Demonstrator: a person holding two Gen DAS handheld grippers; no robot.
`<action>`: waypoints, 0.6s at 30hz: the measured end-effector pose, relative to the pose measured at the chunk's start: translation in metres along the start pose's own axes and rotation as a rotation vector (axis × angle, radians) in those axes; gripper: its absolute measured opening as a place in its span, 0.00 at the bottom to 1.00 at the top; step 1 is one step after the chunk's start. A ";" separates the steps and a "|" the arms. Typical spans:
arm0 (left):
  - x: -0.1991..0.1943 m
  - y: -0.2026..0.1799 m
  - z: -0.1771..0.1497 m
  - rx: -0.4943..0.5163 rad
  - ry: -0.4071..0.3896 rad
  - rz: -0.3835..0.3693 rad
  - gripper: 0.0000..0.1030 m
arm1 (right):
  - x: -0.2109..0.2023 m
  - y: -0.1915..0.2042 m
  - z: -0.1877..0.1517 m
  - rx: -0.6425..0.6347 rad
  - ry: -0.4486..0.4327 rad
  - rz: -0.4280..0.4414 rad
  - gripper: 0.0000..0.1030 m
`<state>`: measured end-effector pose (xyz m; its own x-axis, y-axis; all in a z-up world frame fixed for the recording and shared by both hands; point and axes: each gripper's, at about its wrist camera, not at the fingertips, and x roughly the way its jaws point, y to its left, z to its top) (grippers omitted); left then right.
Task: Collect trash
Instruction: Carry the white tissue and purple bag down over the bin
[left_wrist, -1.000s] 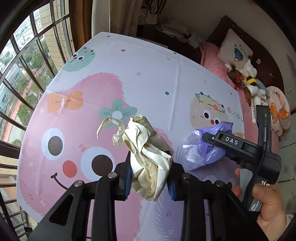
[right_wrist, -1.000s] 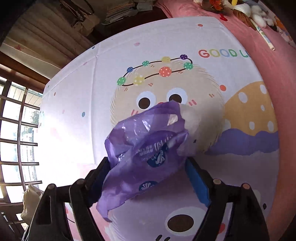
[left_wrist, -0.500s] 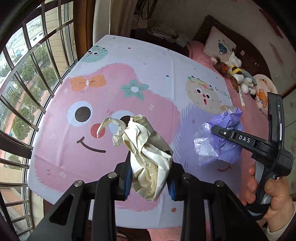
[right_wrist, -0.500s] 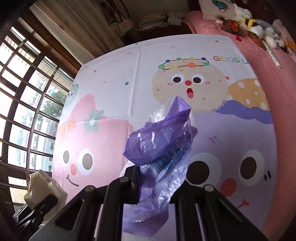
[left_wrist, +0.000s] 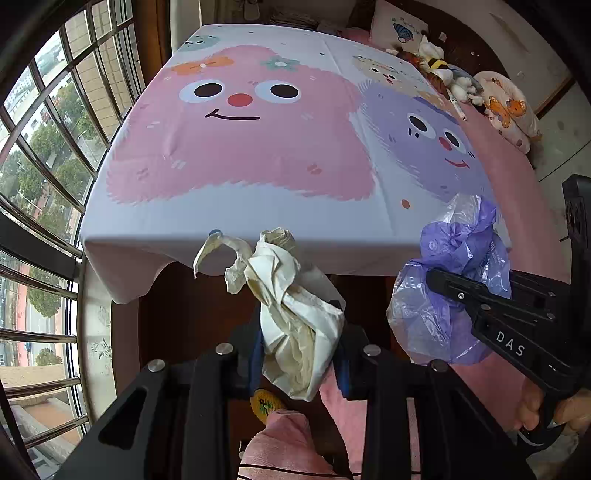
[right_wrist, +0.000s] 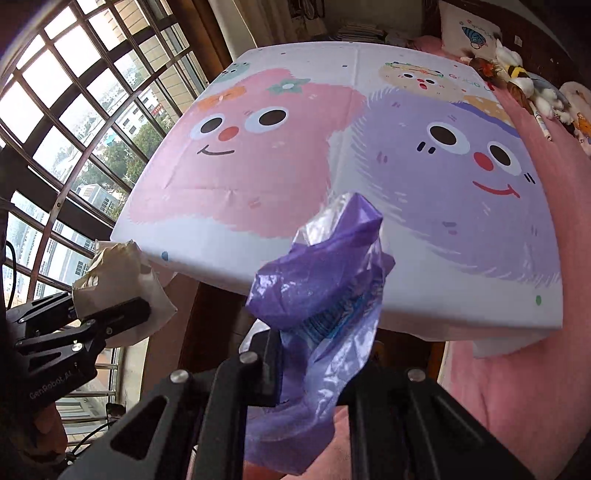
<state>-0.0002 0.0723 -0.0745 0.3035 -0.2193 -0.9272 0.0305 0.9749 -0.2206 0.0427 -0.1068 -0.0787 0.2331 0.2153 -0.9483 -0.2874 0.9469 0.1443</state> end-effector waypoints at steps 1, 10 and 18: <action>0.004 0.000 -0.012 0.011 0.007 0.002 0.28 | 0.007 0.005 -0.010 -0.012 0.021 -0.004 0.11; 0.091 -0.007 -0.079 0.011 0.115 -0.019 0.29 | 0.097 0.008 -0.074 -0.035 0.117 -0.055 0.11; 0.208 -0.016 -0.105 0.016 0.206 -0.053 0.30 | 0.203 -0.033 -0.119 0.009 0.163 -0.078 0.11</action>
<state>-0.0372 0.0075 -0.2953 0.1003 -0.2723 -0.9570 0.0568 0.9618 -0.2677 -0.0110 -0.1223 -0.3100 0.1007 0.1001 -0.9899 -0.2656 0.9615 0.0702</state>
